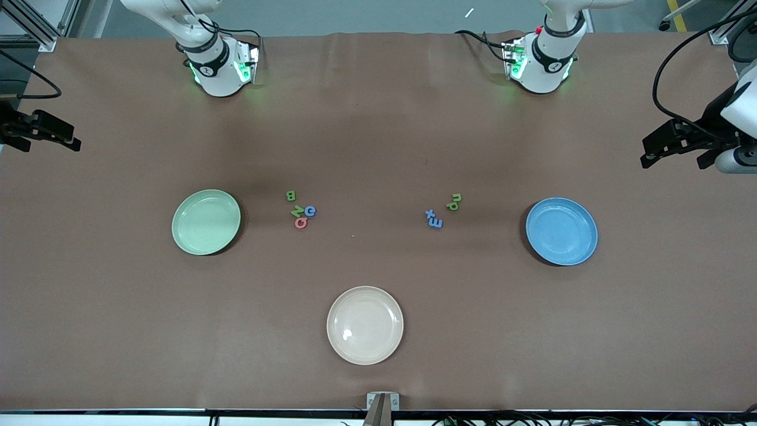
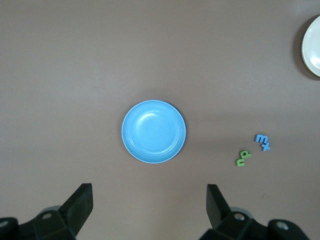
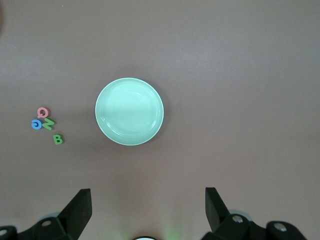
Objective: Sort upper and lower case letters into plates
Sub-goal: 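Reach the left gripper toward the lowercase letters beside the blue plate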
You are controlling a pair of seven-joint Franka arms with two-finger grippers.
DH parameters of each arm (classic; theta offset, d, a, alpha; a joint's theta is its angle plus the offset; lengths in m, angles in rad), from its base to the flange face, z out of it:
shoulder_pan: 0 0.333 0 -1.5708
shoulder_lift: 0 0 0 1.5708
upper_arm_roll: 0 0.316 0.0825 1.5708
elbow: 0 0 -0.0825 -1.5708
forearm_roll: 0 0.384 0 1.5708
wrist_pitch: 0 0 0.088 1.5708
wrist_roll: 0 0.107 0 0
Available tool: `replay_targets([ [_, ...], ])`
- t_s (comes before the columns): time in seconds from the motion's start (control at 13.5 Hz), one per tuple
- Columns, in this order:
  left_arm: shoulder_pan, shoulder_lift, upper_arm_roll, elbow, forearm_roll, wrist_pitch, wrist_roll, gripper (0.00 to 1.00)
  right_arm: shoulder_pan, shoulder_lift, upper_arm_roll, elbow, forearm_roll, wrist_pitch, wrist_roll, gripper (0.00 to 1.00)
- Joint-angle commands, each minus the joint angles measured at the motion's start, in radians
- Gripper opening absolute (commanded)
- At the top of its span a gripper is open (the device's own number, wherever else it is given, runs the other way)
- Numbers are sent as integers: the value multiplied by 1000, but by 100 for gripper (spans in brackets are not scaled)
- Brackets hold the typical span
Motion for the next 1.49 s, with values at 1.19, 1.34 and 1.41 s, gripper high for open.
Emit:
replay_targets([
  [1.19,-81,91,-348,-313,-28,233,-352,100,-1,-53,17,-40,-5,9,-14,100],
  [1.34,-126,98,-348,-442,-27,408,-446,100,-1,-53,17,-38,0,9,-14,100],
  [1.41,-141,115,-348,-485,-27,469,-474,100,-1,-53,17,-38,0,9,-14,100],
])
